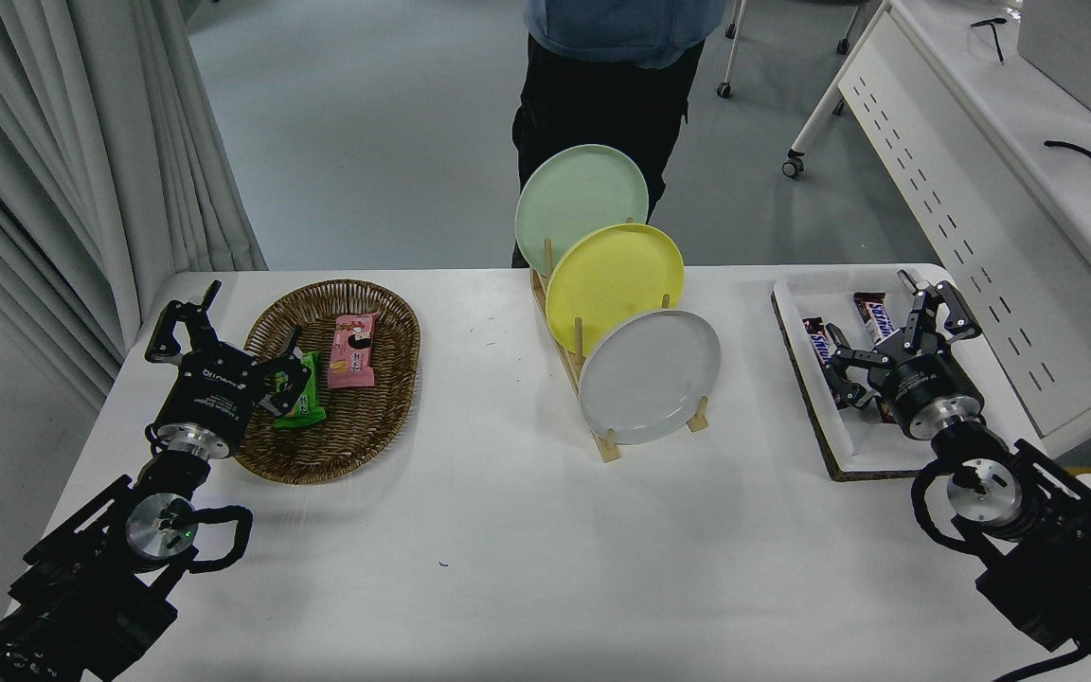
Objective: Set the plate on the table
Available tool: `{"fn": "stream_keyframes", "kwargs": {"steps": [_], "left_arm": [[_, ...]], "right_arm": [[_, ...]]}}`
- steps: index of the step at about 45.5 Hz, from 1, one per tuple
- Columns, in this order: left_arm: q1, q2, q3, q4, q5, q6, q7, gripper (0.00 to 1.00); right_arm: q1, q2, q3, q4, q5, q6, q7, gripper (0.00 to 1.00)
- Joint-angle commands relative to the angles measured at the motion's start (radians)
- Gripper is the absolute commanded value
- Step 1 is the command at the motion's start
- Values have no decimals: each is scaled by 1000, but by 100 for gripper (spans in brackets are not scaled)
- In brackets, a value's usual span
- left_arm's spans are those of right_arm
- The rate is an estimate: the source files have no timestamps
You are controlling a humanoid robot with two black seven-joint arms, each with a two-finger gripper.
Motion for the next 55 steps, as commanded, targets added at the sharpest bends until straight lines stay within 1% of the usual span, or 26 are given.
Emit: {"fn": "stream_keyframes", "kwargs": {"steps": [1, 7, 12, 17, 22, 29, 37, 44, 50, 55], "left_arm": [[0, 0, 1, 1, 0, 0, 0, 100], [0, 0, -1, -1, 1, 0, 0, 100], [0, 0, -1, 1, 0, 0, 0, 100], [0, 0, 1, -1, 0, 0, 0, 100], [0, 0, -1, 1, 0, 0, 0, 100], [0, 0, -1, -1, 1, 0, 0, 100], [0, 0, -1, -1, 0, 0, 0, 100], [0, 0, 1, -1, 0, 0, 0, 100], [0, 0, 1, -1, 0, 0, 0, 100], [0, 0, -1, -1, 0, 0, 0, 100]], "right_arm": [[51, -38, -4, 0, 1, -1, -5, 99], [80, -86, -47, 1, -3, -10, -6, 99], [127, -129, -233, 9, 9, -10, -6, 99], [195, -212, -464, 24, 12, -5, -6, 99], [264, -293, -639, 102, 24, 2, -6, 99], [298, -377, -787, 266, 167, 2, -6, 99], [433, -486, -1070, 472, 254, 4, -8, 99], [589, -512, -1289, 607, 328, 1, -6, 99], [683, -519, -1398, 676, 402, -10, -14, 99], [726, -516, -1446, 687, 501, -12, -54, 99]]}}
